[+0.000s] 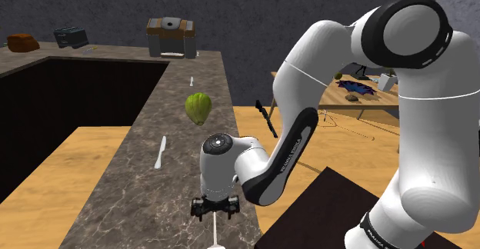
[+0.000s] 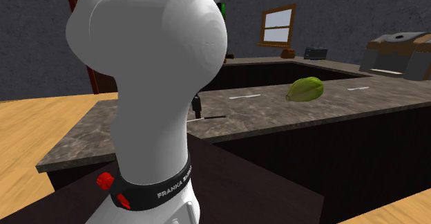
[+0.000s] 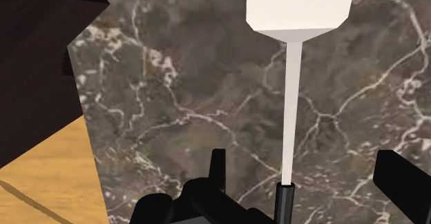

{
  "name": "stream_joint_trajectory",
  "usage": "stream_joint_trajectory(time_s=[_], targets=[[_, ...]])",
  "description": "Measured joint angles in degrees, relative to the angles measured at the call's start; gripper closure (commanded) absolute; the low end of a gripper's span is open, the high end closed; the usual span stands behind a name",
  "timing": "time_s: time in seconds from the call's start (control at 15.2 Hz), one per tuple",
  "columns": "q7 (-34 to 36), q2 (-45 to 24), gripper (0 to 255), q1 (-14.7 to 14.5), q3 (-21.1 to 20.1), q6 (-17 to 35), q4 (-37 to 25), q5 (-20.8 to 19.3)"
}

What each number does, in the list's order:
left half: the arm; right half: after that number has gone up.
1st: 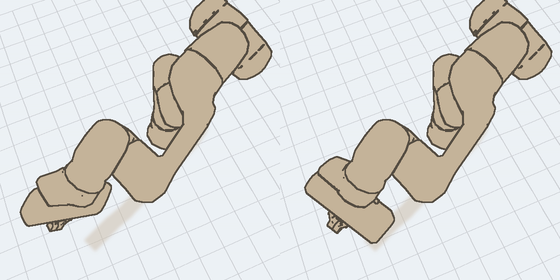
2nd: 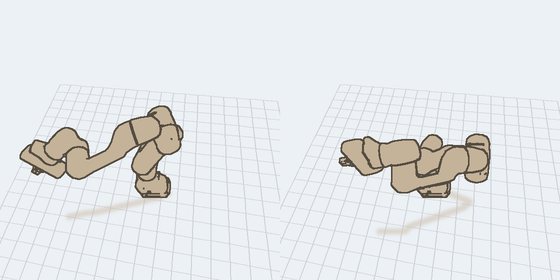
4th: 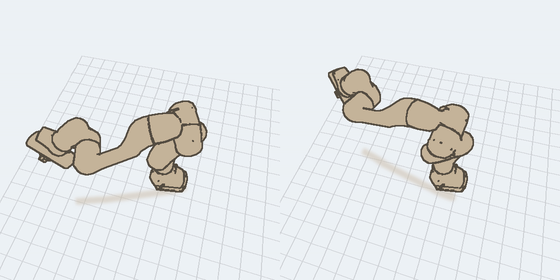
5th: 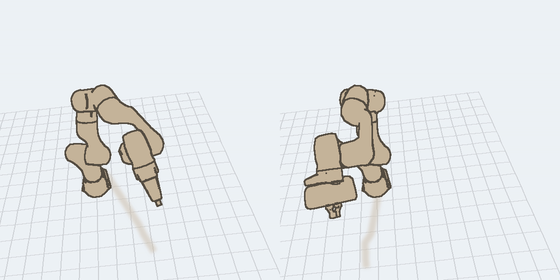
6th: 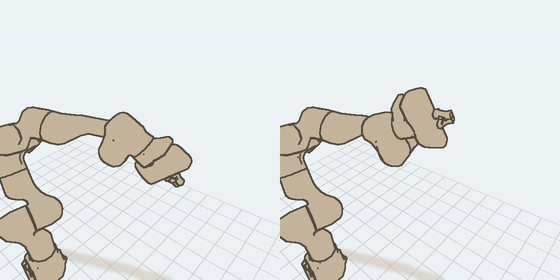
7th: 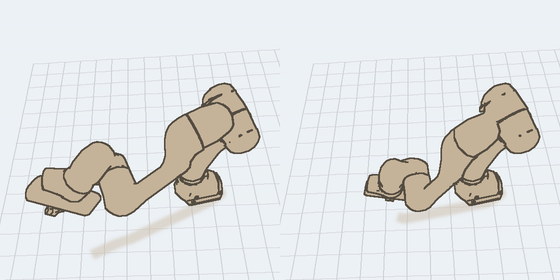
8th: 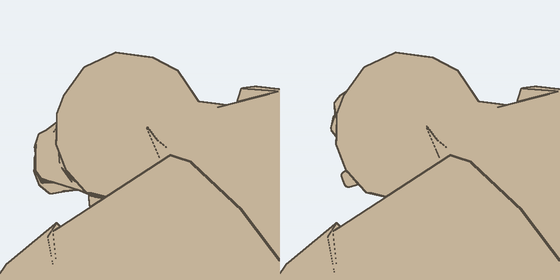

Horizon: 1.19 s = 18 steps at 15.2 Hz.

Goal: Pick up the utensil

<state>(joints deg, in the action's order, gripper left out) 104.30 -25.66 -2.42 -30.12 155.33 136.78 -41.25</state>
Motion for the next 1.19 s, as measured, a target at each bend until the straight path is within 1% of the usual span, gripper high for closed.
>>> stream_joint_trajectory(time_s=[0.2, 0.26, 0.92, 1.19], targets=[[1.89, -2.31, 0, -1.69, 2.28, 1.10, -1.06, -2.57], [2.25, -2.63, 255, -2.00, 2.60, 1.27, -1.19, -2.95], [2.64, -2.98, 255, -2.33, 2.96, 1.47, -1.34, -3.39], [0.51, -0.67, 255, -0.49, 0.57, 0.16, -0.47, -0.67]])
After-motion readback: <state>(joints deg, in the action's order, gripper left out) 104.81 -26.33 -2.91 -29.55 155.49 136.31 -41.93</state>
